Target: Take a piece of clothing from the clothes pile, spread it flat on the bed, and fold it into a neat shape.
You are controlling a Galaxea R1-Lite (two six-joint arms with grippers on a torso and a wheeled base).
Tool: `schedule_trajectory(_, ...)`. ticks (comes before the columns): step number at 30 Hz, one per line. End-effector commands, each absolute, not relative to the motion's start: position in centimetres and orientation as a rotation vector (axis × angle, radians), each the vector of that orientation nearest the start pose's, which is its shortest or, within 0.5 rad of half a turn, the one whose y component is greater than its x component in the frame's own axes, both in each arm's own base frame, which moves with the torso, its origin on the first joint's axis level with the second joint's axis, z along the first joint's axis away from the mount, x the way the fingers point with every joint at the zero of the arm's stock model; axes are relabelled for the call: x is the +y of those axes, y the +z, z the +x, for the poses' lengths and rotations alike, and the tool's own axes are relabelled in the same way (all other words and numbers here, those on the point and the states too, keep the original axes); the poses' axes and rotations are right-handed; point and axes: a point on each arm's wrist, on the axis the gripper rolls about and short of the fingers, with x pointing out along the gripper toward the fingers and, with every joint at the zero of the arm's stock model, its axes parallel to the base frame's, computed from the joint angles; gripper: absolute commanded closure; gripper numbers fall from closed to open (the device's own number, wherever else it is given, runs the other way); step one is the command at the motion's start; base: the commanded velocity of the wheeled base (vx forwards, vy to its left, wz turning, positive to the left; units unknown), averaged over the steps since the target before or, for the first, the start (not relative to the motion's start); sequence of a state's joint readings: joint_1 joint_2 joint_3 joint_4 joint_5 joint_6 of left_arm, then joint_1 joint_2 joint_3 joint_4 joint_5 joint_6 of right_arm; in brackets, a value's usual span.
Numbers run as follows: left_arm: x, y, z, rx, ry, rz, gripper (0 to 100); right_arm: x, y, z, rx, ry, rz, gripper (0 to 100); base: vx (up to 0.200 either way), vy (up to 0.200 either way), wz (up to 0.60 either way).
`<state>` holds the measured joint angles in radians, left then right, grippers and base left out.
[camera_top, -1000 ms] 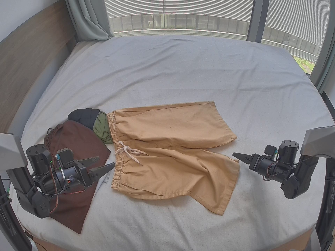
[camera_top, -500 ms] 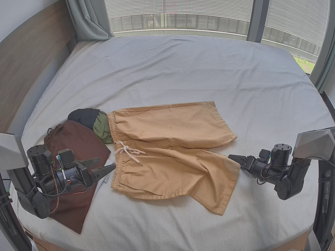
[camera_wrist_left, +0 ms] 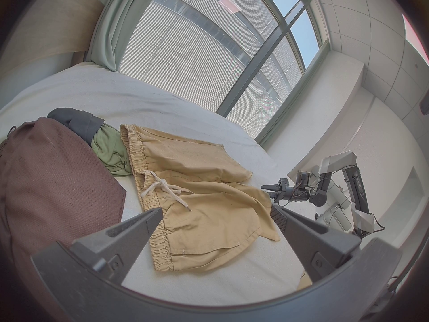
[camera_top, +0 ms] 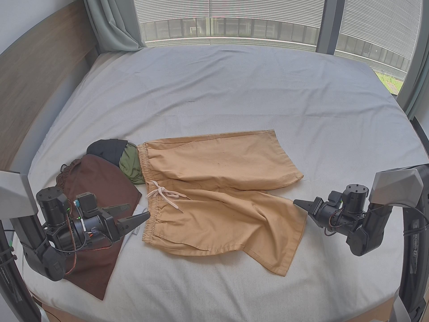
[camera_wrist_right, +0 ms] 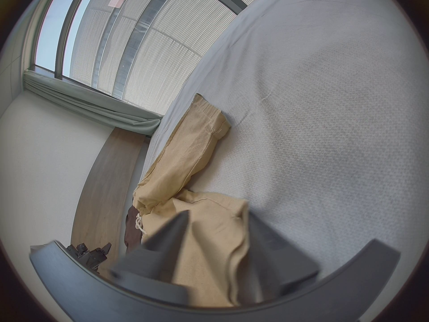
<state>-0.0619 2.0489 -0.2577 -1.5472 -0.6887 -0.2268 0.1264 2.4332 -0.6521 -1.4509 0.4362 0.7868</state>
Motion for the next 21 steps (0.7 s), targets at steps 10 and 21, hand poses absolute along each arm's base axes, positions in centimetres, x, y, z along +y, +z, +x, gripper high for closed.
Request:
schedule_trajectory(10, -3.5, 5.3, 26.4, 0.341, -0.731, -0.295, 0, 4.9, -1.3, 37.6, 0.440, 0.407, 0.802, 100, 0.000, 0.000, 0.00)
schedule_trajectory(21, -3.5, 5.3, 26.4, 0.342, -0.733, -0.296, 0, 4.4, -0.9, 38.9, 0.381, 0.395, 0.790, 100, 0.000, 0.000, 0.00)
